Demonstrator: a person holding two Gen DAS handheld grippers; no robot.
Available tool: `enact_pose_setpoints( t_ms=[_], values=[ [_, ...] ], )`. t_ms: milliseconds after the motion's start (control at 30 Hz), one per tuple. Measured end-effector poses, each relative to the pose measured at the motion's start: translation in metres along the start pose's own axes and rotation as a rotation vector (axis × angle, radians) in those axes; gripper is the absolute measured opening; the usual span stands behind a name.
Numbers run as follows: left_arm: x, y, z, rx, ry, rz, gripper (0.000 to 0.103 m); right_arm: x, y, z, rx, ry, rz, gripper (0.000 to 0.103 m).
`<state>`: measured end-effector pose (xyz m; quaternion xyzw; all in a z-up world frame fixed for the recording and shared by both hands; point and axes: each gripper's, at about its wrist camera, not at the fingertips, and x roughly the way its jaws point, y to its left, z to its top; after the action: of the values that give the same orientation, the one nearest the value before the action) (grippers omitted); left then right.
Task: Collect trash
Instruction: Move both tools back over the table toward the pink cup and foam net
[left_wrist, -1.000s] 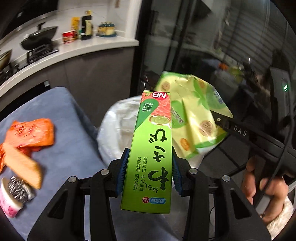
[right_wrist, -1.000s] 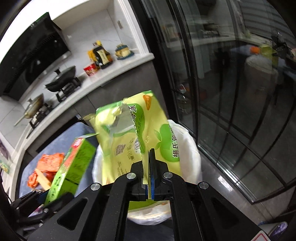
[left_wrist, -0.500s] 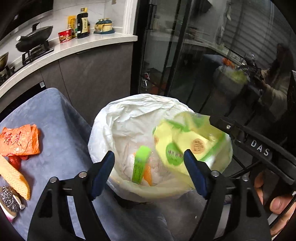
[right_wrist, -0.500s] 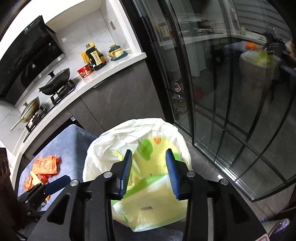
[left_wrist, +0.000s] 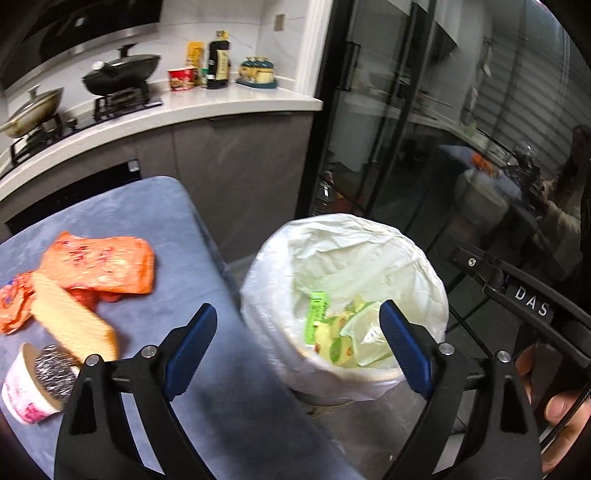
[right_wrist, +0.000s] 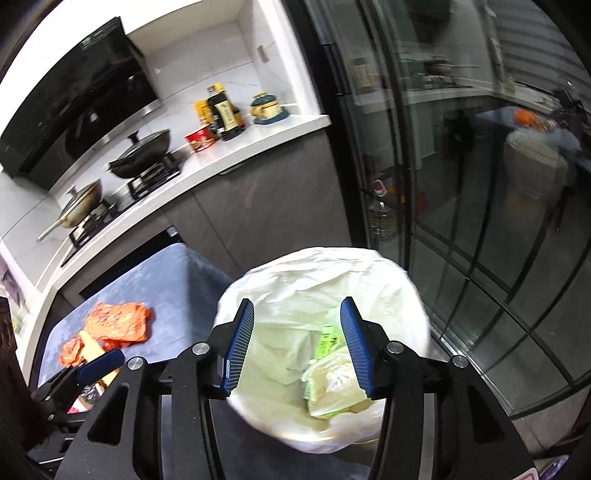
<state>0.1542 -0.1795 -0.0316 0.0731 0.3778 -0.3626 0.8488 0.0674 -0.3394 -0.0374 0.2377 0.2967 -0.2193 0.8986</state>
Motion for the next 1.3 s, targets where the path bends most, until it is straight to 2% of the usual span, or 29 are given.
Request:
enact_pose_setpoints(
  t_ms=[333,533,667,767,867,1033,1300],
  values=[
    [-0.047,0.057,-0.016,-0.044,-0.053,0.131,0.091,0.002,0.068,-0.017,-0.082,0.049,0.097,0.050],
    [-0.078,0.110,-0.035,-0.137,-0.069,0.219,0.095,0.004,0.110,-0.037,-0.134,0.082,0.150,0.055],
    [-0.092,0.149,-0.054,-0.182,-0.051,0.309,0.095,0.012,0.145,-0.054,-0.190,0.123,0.187,0.056],
    [-0.102,0.179,-0.070,-0.229,-0.034,0.349,0.095,0.019,0.170,-0.066,-0.216,0.153,0.215,0.056],
    [-0.110,0.205,-0.083,-0.285,-0.026,0.373,0.095,0.026,0.195,-0.077,-0.245,0.177,0.240,0.056],
    [-0.117,0.227,-0.099,-0.351,-0.010,0.376,0.096,0.041,0.226,-0.088,-0.284,0.206,0.267,0.056],
    [-0.119,0.246,-0.109,-0.398,-0.012,0.376,0.096,0.065,0.247,-0.090,-0.292,0.229,0.273,0.056]
  ],
)
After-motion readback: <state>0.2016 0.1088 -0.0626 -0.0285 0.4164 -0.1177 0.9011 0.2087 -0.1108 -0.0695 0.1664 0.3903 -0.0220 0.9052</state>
